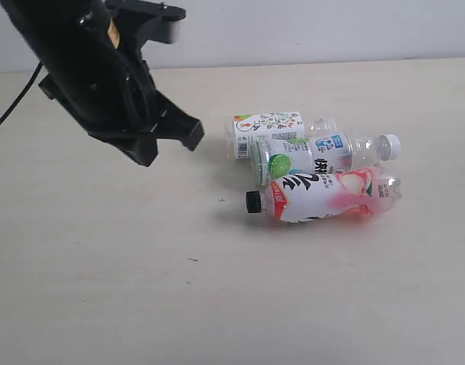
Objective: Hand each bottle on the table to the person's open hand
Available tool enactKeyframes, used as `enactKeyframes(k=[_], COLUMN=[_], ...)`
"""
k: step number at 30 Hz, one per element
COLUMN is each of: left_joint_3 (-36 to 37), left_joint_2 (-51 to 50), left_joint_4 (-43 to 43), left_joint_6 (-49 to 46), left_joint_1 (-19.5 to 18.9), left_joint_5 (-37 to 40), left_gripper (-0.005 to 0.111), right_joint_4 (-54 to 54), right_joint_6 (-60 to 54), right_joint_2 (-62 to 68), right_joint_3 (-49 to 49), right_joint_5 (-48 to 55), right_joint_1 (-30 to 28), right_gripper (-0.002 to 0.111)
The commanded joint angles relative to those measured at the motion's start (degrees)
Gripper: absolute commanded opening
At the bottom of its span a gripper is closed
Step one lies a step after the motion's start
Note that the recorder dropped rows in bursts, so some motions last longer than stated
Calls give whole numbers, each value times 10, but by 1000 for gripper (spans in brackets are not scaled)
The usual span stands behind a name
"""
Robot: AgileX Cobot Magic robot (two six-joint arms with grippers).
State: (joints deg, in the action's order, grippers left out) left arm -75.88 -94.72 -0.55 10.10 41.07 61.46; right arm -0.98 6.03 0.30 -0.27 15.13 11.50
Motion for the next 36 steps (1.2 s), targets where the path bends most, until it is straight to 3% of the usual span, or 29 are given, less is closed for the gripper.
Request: enactKeyframes(k=[1, 9, 18, 21, 27, 36], left_joint_3=[64, 128, 233, 288, 342, 344], left_joint_2=[15, 17, 54, 76, 82, 82], left_joint_4=[-1, 22, 260, 278, 267, 271], left_joint_6=[-40, -92, -303, -322, -324, -324], left_joint_1=[-42, -79, -127, -131, -131, -131], left_joint_5=[-76, -172, -367, -457, -514, -519], left_gripper=[0, 0, 0, 0, 0, 0], right_joint_4=[-4, -4, -4, -4, -4, -4], right_joint_6=[-1, -1, -1, -1, -1, -1], right_joint_2=[-3, -3, -3, -3, -3, -3], right_joint_3=[3, 3, 3, 3, 3, 3], right_joint_5=[-3, -3, -3, -7, -7, -7], right_joint_1=[-2, -2, -2, -2, -2, -2], right_gripper=[0, 0, 0, 0, 0, 0])
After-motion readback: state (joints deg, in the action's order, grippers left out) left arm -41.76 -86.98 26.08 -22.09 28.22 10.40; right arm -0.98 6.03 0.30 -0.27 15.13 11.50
